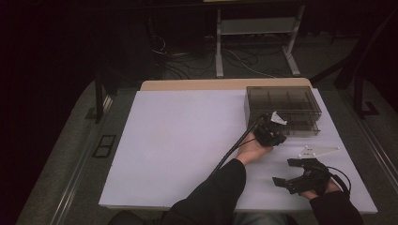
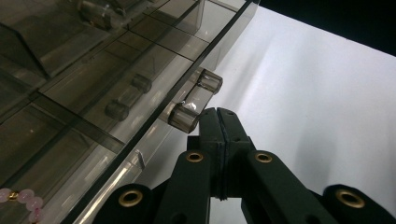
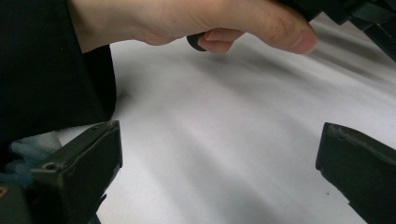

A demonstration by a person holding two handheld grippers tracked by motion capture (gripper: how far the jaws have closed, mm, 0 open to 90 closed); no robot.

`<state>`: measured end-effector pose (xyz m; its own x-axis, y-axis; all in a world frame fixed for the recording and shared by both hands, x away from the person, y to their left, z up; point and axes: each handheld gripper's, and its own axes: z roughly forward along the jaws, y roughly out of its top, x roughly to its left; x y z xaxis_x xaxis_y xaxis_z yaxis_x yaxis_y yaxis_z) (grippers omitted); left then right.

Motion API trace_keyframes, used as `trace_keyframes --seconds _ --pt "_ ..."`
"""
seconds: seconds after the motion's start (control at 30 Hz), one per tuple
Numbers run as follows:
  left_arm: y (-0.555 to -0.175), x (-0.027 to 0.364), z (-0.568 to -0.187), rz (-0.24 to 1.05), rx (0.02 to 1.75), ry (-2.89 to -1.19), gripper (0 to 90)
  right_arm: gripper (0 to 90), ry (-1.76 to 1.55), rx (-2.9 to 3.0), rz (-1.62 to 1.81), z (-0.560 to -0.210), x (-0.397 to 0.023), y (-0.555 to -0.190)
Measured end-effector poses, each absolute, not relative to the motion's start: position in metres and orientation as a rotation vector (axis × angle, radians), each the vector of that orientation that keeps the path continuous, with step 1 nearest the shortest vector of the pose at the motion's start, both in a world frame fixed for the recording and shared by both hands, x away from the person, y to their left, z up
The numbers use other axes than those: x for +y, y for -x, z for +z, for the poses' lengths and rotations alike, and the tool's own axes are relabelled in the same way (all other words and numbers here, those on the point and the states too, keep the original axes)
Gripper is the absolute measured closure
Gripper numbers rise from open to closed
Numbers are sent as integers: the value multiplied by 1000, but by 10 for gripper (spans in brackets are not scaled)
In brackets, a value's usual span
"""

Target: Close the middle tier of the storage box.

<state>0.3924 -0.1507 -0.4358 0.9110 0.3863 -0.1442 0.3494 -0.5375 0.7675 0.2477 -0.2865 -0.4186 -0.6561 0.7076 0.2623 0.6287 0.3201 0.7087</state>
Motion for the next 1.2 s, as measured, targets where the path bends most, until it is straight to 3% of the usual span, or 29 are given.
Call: trace_keyframes --seconds 1.2 --pt "-414 -150 -438 71 587 -2124 890 0 -1255 2471 1275 -419 -288 -249"
